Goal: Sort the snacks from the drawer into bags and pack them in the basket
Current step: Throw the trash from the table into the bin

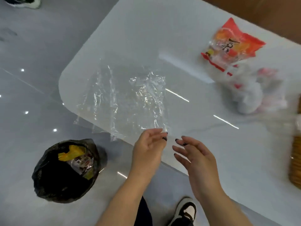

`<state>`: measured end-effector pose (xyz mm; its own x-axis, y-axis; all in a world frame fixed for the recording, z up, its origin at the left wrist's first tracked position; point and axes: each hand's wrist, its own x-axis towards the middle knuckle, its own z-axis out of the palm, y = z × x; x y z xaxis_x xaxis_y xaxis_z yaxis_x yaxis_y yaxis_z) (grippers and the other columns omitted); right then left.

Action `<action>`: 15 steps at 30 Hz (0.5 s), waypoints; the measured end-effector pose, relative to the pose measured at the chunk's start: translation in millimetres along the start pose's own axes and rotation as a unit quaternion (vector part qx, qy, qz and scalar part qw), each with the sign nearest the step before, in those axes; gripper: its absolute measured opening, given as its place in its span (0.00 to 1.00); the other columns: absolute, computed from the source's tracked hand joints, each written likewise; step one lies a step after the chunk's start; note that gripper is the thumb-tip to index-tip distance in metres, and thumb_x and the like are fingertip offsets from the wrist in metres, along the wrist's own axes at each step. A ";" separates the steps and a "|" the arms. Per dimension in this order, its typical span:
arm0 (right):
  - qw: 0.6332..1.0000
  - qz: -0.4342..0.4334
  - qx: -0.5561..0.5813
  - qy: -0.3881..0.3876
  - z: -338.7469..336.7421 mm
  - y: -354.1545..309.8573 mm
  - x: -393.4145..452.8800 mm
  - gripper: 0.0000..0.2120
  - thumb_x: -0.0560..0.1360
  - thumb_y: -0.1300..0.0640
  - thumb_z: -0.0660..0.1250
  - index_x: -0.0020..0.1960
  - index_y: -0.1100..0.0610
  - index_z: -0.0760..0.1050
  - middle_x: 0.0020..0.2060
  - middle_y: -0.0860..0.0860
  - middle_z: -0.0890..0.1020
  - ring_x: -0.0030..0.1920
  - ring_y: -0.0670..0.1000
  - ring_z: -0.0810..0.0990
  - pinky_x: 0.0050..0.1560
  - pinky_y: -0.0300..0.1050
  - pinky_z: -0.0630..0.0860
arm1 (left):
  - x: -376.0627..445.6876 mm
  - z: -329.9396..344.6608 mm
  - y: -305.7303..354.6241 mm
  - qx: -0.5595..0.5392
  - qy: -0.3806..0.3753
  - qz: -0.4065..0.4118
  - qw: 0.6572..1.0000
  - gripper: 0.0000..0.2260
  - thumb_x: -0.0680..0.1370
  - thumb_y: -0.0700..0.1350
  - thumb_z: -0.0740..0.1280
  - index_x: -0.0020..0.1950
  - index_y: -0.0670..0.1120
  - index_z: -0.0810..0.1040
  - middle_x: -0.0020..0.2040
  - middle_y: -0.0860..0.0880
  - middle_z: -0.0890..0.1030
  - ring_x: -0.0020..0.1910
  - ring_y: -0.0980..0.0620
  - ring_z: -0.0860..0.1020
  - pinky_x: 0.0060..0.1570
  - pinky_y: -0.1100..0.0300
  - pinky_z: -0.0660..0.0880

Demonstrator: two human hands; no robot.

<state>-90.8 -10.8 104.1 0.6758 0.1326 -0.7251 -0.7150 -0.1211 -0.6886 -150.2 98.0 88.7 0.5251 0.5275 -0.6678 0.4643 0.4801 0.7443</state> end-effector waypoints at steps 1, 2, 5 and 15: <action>1.000 -0.005 0.014 0.012 -12.4 -5.5 3.4 0.11 0.78 0.68 0.59 0.53 0.60 0.79 0.48 0.55 0.85 0.48 0.56 0.85 0.47 0.47 0.78 | 1.4 11.6 0.7 0.019 -0.011 -0.001 1.000 0.11 0.76 0.36 0.66 0.52 0.52 0.80 0.48 0.54 0.85 0.52 0.57 0.82 0.59 0.53 0.77; 0.999 -0.009 0.026 0.026 -25.0 -10.9 7.1 0.11 0.78 0.68 0.59 0.54 0.60 0.79 0.48 0.55 0.85 0.48 0.56 0.84 0.46 0.47 0.78 | 2.4 23.3 1.9 0.039 -0.024 -0.003 0.999 0.11 0.76 0.37 0.67 0.52 0.52 0.80 0.48 0.55 0.85 0.52 0.57 0.82 0.60 0.52 0.77; 0.996 -0.020 0.060 0.070 -64.0 -29.4 18.9 0.11 0.78 0.67 0.60 0.54 0.59 0.79 0.49 0.55 0.85 0.49 0.57 0.84 0.47 0.46 0.78 | 5.5 58.0 7.6 0.084 -0.063 -0.008 0.994 0.10 0.77 0.39 0.67 0.53 0.54 0.79 0.49 0.57 0.85 0.52 0.59 0.81 0.60 0.51 0.77; 0.916 -0.215 -0.204 0.270 -128.4 -93.6 95.9 0.39 0.69 0.50 0.76 0.72 0.52 0.58 0.71 0.53 0.60 0.67 0.53 0.67 0.67 0.45 0.68 | 42.5 166.1 48.9 0.136 -0.130 0.012 0.982 0.09 0.76 0.40 0.67 0.54 0.52 0.78 0.53 0.53 0.84 0.53 0.54 0.81 0.58 0.53 0.78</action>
<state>63.9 -113.0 97.4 0.9482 -0.2387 -0.2094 -0.3093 -0.5443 -0.7798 13.3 27.5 97.9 0.6863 0.3215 -0.6524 0.6050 0.2455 0.7574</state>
